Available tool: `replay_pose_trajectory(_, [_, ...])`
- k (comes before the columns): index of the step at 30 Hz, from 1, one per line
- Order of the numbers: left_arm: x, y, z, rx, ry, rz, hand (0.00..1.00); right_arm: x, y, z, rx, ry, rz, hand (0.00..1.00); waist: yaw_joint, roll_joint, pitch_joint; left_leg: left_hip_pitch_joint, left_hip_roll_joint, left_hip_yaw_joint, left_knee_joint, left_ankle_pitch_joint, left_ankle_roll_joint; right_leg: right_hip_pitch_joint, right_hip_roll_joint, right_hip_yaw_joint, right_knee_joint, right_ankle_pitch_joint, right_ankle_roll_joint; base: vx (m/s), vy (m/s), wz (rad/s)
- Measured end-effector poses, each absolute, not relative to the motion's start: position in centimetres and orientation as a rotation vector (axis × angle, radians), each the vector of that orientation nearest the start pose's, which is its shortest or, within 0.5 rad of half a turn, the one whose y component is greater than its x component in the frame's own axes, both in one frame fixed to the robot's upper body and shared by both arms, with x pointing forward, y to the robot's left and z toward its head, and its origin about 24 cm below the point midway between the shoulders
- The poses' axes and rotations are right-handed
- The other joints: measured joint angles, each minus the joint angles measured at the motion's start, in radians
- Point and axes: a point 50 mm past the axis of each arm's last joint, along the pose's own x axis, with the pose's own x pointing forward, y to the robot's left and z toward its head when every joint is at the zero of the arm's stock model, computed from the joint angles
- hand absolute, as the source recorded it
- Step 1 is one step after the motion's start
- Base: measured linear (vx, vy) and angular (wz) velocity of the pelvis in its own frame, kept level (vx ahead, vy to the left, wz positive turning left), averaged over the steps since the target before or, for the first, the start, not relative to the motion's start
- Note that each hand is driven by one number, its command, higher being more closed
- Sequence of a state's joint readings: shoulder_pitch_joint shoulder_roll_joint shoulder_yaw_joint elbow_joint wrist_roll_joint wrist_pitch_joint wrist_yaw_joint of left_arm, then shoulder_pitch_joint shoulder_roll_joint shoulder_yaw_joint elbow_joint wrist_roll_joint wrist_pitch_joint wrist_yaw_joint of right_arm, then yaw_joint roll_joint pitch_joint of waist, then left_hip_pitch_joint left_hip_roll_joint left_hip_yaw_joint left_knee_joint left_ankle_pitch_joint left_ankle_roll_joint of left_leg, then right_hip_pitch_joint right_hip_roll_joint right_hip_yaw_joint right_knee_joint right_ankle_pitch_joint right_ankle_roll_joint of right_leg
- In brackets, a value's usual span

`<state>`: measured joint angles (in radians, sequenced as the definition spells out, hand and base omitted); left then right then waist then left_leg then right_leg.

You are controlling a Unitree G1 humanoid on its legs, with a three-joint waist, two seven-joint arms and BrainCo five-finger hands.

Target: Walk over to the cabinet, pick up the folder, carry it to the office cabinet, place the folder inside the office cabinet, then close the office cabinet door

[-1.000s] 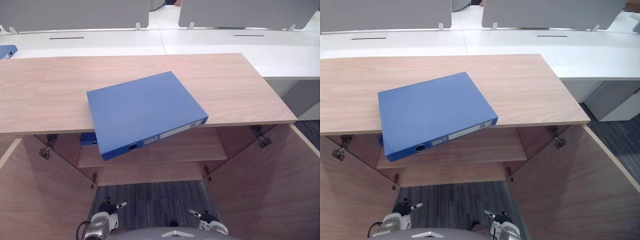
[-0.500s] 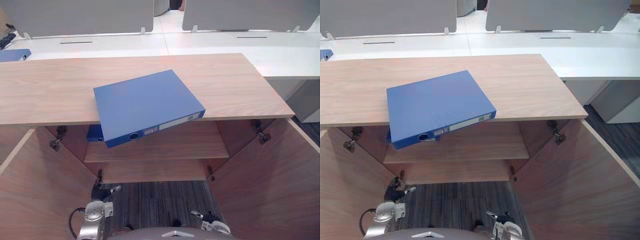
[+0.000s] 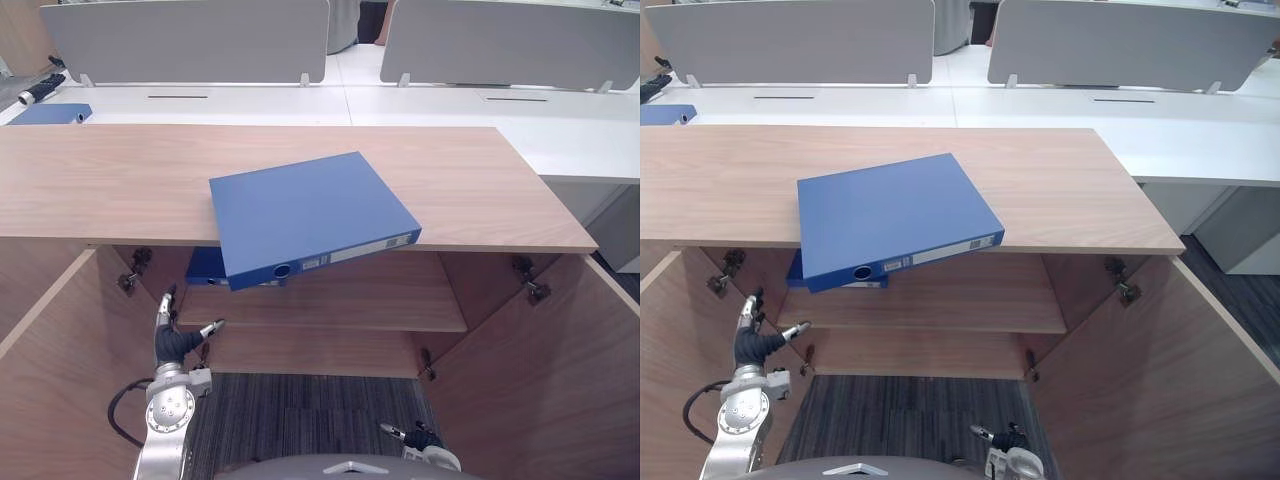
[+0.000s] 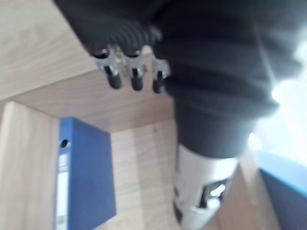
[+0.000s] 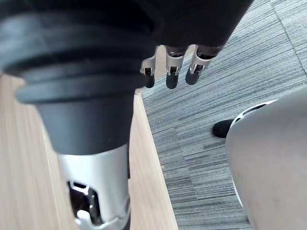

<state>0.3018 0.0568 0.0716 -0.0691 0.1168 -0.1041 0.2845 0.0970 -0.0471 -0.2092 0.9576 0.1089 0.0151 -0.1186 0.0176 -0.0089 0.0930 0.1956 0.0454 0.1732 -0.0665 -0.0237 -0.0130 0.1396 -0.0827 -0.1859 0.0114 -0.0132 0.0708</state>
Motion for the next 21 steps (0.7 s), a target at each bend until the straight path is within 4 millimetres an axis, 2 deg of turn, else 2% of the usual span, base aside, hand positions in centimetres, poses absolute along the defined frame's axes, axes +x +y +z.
replay_pose_trajectory(10, [18.6, 19.6, 4.8, 0.225, -0.107, 0.380, 0.00, 9.8, -20.4, -15.6, 0.081, 1.064, -0.397, 0.00, 0.007, -0.004, -0.016, 0.018, 0.000, -0.008, -0.006, 0.001, 0.001, 0.013, 0.000, -0.006, 0.005, -0.005, -0.002, -0.03, -0.007, 0.02])
replay_pose_trajectory(21, [18.3, 19.3, 7.3, 0.249, -0.226, 0.351, 0.00, 9.6, -20.3, -15.9, 0.058, 1.085, -0.380, 0.00, 0.006, -0.004, -0.033, 0.018, 0.000, -0.010, -0.006, 0.002, 0.001, 0.013, 0.001, -0.002, 0.013, -0.011, -0.001, -0.01, -0.003, 0.00])
